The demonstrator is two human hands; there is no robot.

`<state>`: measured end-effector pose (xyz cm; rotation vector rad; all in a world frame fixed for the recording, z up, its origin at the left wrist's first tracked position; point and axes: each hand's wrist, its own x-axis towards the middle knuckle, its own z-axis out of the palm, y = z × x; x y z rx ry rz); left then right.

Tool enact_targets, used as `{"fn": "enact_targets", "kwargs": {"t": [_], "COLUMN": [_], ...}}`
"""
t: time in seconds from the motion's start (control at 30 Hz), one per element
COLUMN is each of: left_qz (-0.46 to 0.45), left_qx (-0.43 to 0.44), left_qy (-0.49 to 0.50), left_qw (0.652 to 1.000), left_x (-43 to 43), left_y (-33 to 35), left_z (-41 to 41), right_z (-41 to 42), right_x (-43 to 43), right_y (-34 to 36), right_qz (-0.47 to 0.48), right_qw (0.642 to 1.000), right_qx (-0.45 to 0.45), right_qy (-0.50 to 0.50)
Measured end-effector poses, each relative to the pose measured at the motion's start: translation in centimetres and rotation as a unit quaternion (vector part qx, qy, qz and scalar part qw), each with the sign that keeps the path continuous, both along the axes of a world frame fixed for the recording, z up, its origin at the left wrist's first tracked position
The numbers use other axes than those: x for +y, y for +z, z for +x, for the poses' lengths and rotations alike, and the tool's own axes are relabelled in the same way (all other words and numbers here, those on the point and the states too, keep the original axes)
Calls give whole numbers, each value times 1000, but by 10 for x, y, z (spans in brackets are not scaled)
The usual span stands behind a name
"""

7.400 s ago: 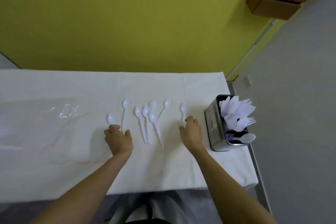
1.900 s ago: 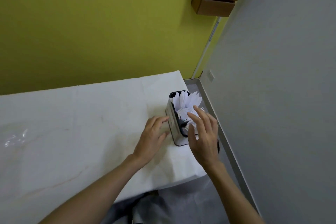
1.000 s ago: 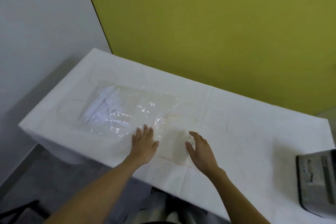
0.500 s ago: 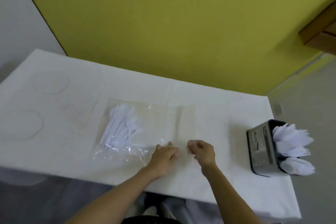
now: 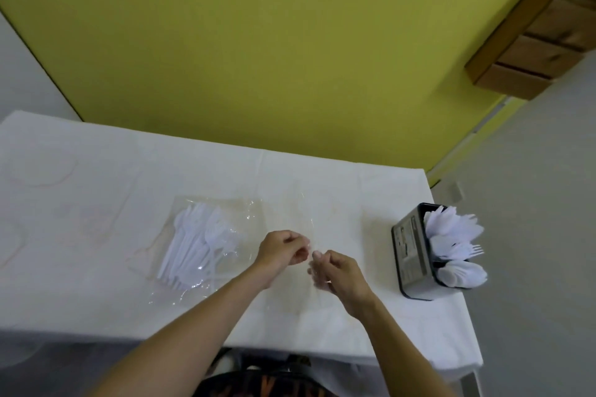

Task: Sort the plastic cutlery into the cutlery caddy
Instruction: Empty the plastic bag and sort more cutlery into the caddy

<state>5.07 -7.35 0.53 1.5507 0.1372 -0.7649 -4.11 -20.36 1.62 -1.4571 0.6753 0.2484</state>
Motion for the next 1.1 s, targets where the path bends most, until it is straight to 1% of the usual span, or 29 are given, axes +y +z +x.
{"fn": "enact_targets", "kwargs": {"t": [0.07, 0.13, 0.2, 0.3, 0.37, 0.43, 0.5, 0.57, 0.67, 0.77, 0.83, 0.9, 0.93, 1.03, 1.07, 1.1], "left_qz": [-9, -6, -6, -4, 1, 14, 30, 31, 33, 74, 90, 75, 71, 101, 109, 112], "left_qx": [-3, -10, -15, 7, 24, 12, -11, -22, -33, -69, -76, -62, -64, -109, -126, -138], "left_qy": [15, 7, -11, 0, 7, -4, -22, -32, -15, 4, 39, 85, 88, 63, 53, 41], "left_qw": [1000, 1000, 1000, 1000, 1000, 1000, 999, 999, 999, 995, 992, 992, 992, 987, 985, 983], "left_x": [0, 1, 1, 1, 0, 0, -1, -1, -5, -4, 3, 14, 18, 22, 21, 19], "left_y": [1, 0, 0, -1, 0, 0, 2, 5, 10, 17, 24, 31, 36, 48, 51, 55], "left_z": [-3, -6, -10, -12, -13, -13, -14, -15, -20, -20, -12, 1, 5, 7, 5, 3], "right_z": [-1, 1, 4, 11, 14, 15, 17, 20, 26, 24, 16, 7, 3, 3, 6, 7], "right_x": [0, 3, 6, 12, 18, 25, 31, 35, 31, 9, -11, -28, -33, -30, -25, -20], "right_y": [2, 3, 5, 6, 6, 6, 5, 3, -3, -15, -21, -29, -29, -23, -16, -10], "right_qz": [21, -20, -64, -111, -137, -160, -169, -183, -197, -230, -257, -310, -330, -345, -380, -427], "right_qw": [1000, 999, 996, 989, 986, 983, 979, 974, 966, 953, 944, 931, 926, 929, 917, 898], "right_qx": [7, -7, -42, -64, -65, -69, -72, -64, -24, 31, 62, 79, 80, 40, 11, -27], "right_qy": [-16, -26, -41, -72, -68, -65, -88, -118, -167, -195, -196, -177, -163, -131, -119, -105]}}
